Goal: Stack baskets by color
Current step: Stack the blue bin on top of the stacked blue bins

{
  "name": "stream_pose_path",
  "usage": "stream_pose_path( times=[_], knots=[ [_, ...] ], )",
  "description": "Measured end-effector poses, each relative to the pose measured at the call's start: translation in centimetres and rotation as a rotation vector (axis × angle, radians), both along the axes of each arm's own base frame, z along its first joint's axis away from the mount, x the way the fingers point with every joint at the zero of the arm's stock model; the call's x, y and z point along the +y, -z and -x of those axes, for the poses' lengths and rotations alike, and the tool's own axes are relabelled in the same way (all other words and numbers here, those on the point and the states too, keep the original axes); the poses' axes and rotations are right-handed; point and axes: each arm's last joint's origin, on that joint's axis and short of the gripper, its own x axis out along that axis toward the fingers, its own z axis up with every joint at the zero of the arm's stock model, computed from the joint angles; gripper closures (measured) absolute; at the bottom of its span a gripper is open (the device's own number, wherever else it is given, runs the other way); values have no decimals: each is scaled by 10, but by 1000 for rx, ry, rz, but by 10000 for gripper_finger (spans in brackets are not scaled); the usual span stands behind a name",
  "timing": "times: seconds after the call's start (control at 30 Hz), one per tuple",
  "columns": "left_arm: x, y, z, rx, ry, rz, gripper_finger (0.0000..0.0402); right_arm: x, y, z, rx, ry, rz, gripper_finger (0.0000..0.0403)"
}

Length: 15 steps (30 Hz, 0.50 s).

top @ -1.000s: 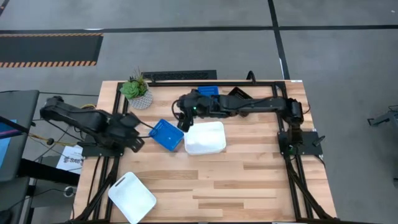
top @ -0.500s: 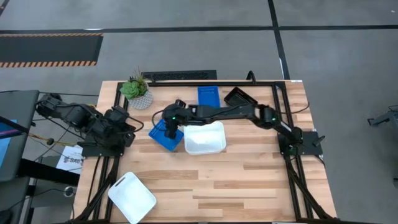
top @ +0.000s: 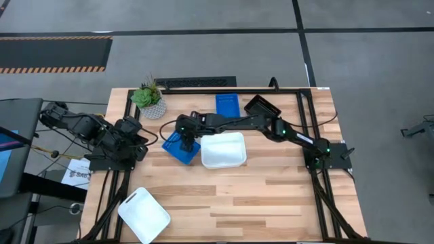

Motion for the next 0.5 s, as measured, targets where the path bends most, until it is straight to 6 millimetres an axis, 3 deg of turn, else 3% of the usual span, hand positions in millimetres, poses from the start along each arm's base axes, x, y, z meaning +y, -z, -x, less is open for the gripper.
stream_pose_path(
  times=[0.5],
  knots=[
    [0, 0, 0, 3, 7, -5, 401, -4, 4, 2, 13, -27, -71, 223]
  ],
)
